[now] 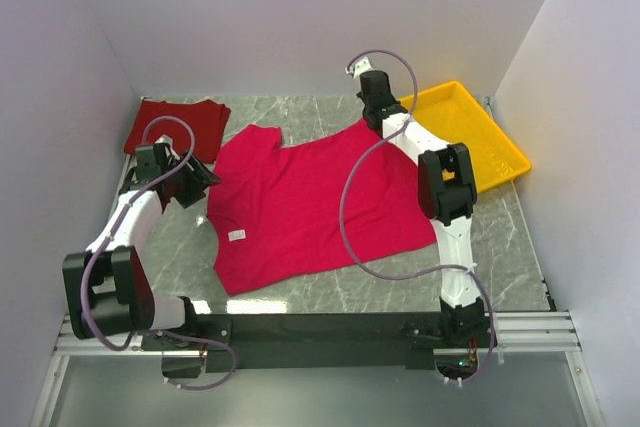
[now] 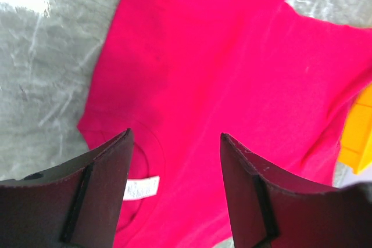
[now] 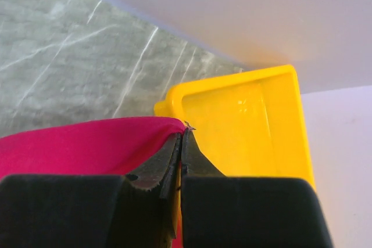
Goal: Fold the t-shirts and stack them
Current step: Flatten the tshirt out
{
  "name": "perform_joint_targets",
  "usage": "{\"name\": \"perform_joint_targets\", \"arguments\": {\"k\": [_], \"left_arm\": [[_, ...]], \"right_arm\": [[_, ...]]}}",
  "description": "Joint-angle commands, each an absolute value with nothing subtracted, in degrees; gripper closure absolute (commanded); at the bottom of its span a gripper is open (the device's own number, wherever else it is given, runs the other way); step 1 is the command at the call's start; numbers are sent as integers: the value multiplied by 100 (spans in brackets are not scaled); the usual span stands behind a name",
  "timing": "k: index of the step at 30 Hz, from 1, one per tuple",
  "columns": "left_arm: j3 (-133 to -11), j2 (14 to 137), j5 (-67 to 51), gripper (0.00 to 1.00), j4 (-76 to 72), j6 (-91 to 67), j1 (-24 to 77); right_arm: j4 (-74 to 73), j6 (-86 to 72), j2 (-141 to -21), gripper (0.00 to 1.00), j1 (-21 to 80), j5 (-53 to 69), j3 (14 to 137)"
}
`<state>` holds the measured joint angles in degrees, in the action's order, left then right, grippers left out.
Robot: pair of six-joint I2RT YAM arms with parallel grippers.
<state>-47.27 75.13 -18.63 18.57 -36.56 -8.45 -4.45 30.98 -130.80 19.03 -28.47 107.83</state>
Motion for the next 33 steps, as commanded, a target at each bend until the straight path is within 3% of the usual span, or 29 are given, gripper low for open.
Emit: {"name": "perform_joint_targets", "arguments": {"k": [1, 17, 31, 33], "left_arm": [[-5097, 7821, -1723, 34, 1547, -3375, -879], [-6125, 9535, -1336, 38, 932, -2936, -765], [-7672, 11205, -291, 42, 1942, -2172, -281], [-7751, 11311, -185, 46, 2065, -2084, -237]], "right_arm": [[158, 3304, -13368, 100, 1916, -3225, 11092], [-96, 3208, -13684, 100, 1819, -2945, 11294], [-334, 3032, -13772, 100, 1714, -2821, 11496], [-343, 3041, -13772, 100, 1696, -2804, 11505]]}}
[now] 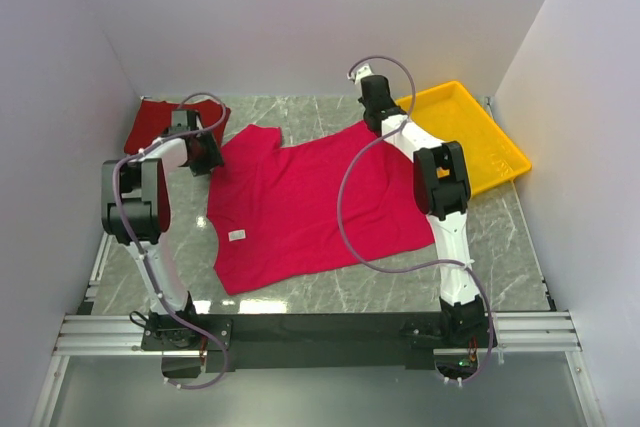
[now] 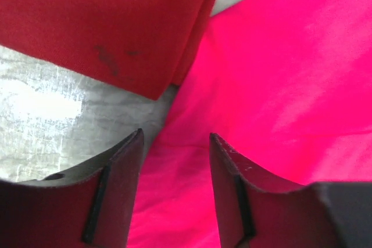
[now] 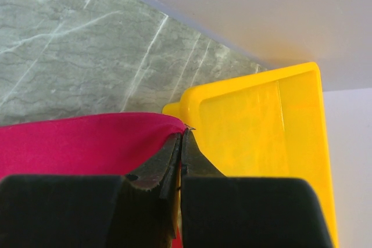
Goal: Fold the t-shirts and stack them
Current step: Flatten the tshirt out
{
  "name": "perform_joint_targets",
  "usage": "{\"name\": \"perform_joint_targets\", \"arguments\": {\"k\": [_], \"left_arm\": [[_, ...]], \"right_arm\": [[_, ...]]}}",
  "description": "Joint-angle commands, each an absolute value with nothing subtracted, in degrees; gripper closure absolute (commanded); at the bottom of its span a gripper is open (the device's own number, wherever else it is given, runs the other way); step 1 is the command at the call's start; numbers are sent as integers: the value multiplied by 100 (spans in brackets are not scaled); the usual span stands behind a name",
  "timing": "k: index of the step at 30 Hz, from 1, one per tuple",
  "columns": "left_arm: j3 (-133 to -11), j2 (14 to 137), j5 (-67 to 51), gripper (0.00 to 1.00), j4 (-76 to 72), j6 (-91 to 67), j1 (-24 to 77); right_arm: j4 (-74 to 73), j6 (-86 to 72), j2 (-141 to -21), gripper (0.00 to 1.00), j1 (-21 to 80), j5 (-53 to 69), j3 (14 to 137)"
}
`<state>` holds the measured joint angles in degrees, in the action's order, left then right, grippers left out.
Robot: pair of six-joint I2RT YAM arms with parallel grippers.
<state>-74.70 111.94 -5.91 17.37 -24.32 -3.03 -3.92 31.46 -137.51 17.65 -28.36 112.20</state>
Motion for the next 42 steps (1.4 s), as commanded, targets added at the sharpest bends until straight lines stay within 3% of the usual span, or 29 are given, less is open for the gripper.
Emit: {"name": "perform_joint_targets", "arguments": {"k": [1, 4, 7, 8, 9, 20, 42], "left_arm": [[-7891, 11433, -132, 49, 2135, -2074, -237], [-8173, 11741, -202, 60, 2355, -2022, -229], [-8253, 11865, -377, 81, 2321, -2004, -229], [-8236, 11857, -535, 98, 2268, -2013, -229], [-8235, 11787, -588, 99, 2215, -2030, -229], [-8191, 10846, 254, 99, 1494, -2171, -246], [-10001, 12287, 255, 100, 2180, -2065, -325]], "right_arm": [[-360, 3041, -13781, 100, 1696, -2804, 11531], [-422, 3041, -13825, 100, 1679, -2786, 11584], [-466, 3023, -13869, 100, 1670, -2777, 11672], [-475, 3006, -13895, 100, 1670, -2777, 11707], [-475, 3006, -13904, 100, 1661, -2786, 11724], [-466, 2900, -13974, 100, 1529, -2830, 12041], [-422, 2901, -14344, 100, 1538, -2681, 12533]]}}
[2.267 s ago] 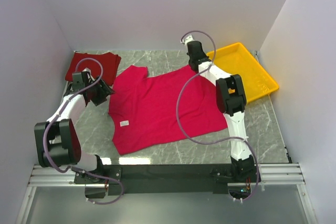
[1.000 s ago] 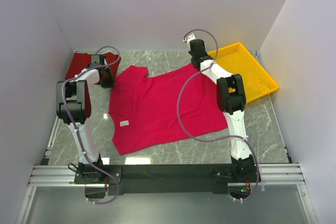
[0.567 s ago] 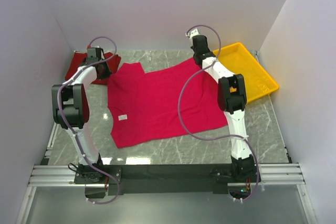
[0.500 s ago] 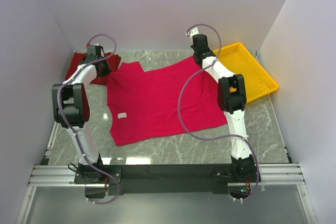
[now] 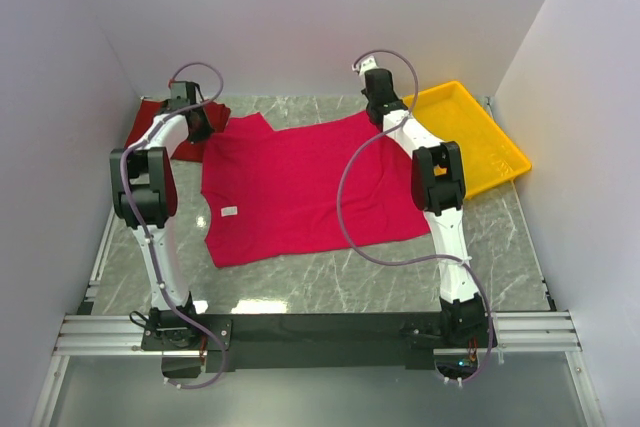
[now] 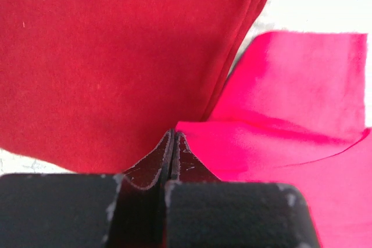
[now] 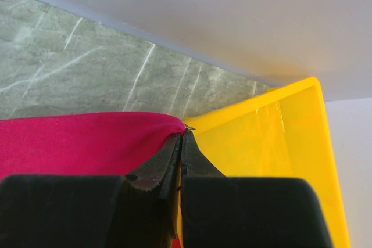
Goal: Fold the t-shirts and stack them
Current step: Flatten the tshirt out
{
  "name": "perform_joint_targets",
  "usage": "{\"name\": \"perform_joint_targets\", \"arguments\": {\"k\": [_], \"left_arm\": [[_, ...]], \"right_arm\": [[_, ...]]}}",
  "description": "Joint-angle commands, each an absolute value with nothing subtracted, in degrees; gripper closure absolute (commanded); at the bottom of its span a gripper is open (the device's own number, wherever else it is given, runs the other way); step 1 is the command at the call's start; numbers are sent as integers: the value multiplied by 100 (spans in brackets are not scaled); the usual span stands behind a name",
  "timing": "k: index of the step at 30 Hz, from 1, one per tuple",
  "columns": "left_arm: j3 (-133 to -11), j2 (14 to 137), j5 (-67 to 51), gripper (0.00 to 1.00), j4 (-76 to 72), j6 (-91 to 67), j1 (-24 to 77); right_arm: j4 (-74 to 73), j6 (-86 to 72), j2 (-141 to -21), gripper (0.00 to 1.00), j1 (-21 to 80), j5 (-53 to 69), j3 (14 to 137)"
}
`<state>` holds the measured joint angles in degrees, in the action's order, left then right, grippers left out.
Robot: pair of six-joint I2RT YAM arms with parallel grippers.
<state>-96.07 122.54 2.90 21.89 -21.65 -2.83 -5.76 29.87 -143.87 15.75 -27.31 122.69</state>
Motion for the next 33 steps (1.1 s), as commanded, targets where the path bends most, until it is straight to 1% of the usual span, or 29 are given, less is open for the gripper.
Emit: {"name": "perform_joint_targets", "arguments": {"k": [1, 10, 14, 17, 29, 32, 33], "left_arm": [[-10019, 12305, 237, 100, 2180, -2065, -325], [-10116, 12393, 176, 100, 2057, -2145, -360], [-10064, 12209, 404, 100, 1873, -2241, -387], [-9809, 12024, 570, 100, 1478, -2267, -422], [-9879, 12077, 176, 100, 1397, -2391, -483], [-9774, 11770, 255, 100, 1319, -2294, -510], [-9652, 11673, 255, 100, 1275, -2294, -553]], "right_arm": [[-422, 2883, -14318, 100, 1529, -2646, 12525], [-571, 2558, -14133, 100, 1468, -2330, 12586], [-633, 2339, -14036, 100, 1406, -2180, 12656], [-545, 2268, -13931, 100, 1362, -2101, 12568], [-606, 1978, -13720, 100, 1310, -1741, 12463], [-737, 1749, -13509, 100, 1231, -1346, 12437], [-764, 1723, -13361, 100, 1178, -1049, 12367]]}}
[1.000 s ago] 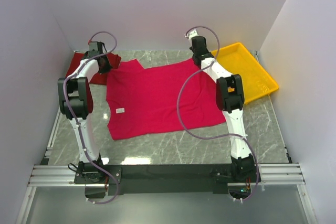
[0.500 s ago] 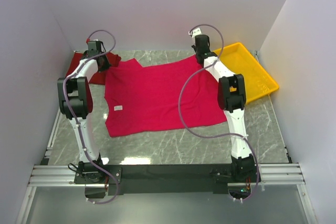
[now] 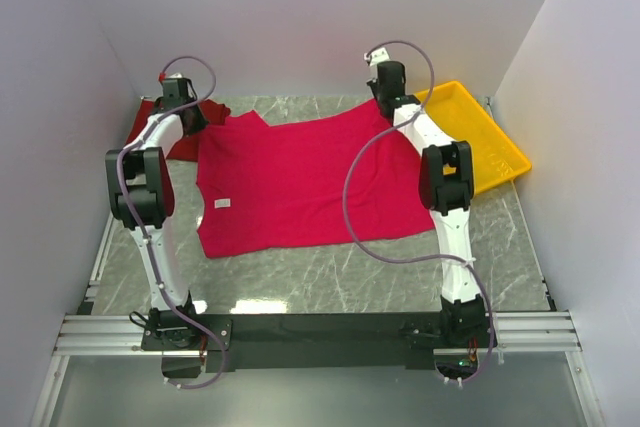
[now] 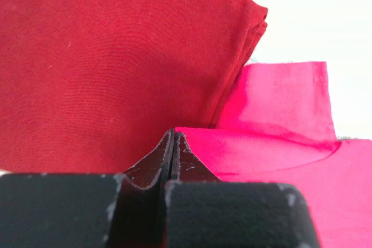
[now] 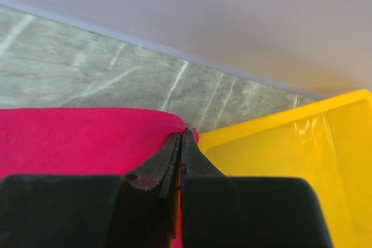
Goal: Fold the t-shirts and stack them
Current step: Flatten the tshirt out
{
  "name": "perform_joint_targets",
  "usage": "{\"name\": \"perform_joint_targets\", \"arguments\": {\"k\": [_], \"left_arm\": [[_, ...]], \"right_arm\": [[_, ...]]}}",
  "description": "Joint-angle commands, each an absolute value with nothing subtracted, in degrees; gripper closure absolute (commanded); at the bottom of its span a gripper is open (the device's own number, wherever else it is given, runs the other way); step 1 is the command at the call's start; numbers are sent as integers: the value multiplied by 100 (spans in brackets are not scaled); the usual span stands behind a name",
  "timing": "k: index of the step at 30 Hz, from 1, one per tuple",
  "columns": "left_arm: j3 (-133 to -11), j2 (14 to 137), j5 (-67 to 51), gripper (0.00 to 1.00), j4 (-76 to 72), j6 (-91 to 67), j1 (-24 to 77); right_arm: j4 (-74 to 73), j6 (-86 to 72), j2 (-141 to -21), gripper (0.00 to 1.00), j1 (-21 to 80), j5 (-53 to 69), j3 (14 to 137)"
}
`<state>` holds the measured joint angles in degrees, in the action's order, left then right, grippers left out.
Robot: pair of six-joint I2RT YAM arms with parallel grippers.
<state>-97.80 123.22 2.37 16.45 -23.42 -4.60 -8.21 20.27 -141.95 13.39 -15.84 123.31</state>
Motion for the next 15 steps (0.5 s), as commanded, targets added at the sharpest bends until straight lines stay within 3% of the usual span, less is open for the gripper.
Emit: {"name": "perform_joint_targets", "arguments": {"k": [1, 10, 15], "left_arm": [[-9581, 11559, 237, 100, 1170, -2294, -580], [-8535, 10021, -289, 100, 361, -2267, -835], [-8201, 9186, -316, 100, 53, -2505, -896]], "right_arm": [[-773, 1670, -13272, 100, 1160, -872, 12305], [-1318, 1469, -12165, 100, 669, 1763, 11751], [-1538, 1169, -11691, 100, 414, 2381, 11917]]}}
